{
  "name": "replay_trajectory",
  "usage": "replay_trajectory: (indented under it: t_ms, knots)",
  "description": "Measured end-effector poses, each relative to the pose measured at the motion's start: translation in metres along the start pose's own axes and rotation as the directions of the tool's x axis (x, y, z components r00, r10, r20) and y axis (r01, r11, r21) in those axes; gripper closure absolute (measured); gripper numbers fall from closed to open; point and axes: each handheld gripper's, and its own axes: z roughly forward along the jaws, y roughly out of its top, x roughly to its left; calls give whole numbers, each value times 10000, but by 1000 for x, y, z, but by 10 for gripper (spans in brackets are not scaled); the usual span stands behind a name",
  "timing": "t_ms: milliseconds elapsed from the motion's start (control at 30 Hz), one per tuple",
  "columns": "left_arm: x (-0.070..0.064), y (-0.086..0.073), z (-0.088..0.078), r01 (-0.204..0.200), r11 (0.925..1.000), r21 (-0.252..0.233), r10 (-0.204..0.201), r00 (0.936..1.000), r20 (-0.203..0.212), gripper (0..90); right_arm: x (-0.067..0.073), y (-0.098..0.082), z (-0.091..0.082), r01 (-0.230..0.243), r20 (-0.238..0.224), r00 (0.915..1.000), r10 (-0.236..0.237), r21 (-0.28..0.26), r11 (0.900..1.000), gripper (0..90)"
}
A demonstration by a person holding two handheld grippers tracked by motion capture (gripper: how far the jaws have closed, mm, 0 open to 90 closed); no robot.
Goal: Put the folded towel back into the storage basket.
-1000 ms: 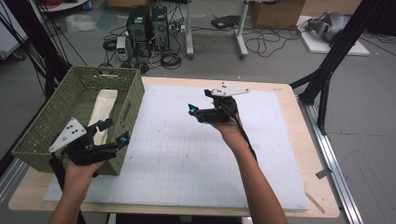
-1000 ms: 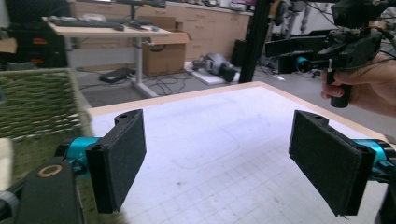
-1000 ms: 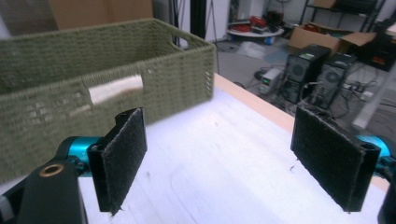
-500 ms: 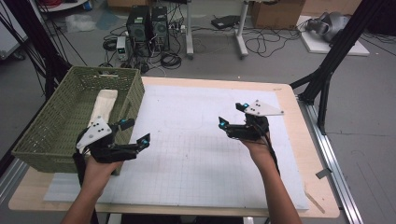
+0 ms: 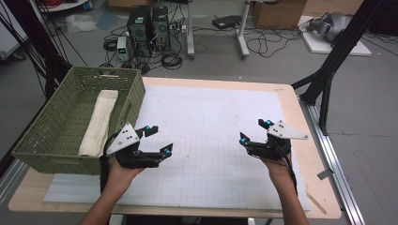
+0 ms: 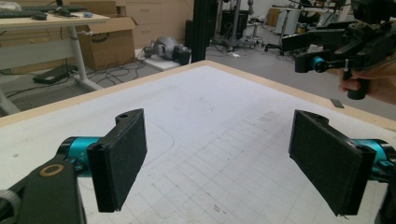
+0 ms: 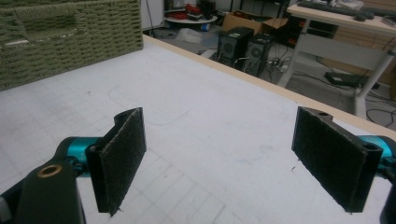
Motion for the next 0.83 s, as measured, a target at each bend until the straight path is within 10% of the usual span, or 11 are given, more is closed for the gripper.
replay_trajectory:
  t_ms: [833]
  knots:
    - [10,-35,26,76,9998,198,-79,9998,174,197,-6,-60,-28,-326,1247,9919,222,820,9961,163]
